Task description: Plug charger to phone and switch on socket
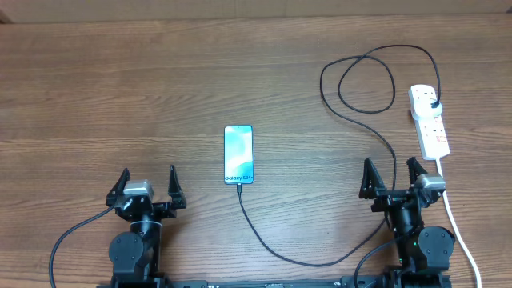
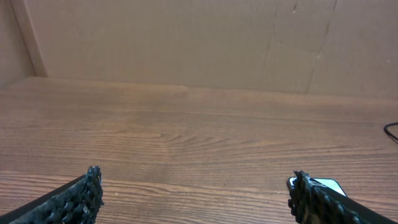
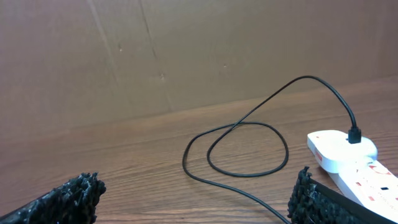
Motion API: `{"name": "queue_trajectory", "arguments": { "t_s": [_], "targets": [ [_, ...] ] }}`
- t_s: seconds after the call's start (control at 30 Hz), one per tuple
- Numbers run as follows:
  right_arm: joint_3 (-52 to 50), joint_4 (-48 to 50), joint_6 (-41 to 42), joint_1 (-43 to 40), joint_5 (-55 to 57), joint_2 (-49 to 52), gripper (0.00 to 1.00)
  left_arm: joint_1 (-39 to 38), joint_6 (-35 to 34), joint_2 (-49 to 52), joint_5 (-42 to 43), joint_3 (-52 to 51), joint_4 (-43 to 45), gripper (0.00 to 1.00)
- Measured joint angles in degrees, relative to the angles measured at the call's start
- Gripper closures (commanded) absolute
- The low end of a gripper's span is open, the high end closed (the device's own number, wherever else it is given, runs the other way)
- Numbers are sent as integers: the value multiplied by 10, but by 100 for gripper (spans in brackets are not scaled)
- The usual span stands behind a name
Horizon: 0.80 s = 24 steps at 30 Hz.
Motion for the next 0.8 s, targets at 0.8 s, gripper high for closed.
{"name": "queue_trajectory", "arguments": {
  "t_s": [0.8],
  "targets": [
    [0,0,-5,0,0,0,0,0,0,0,0,0,0,1]
  ]
}}
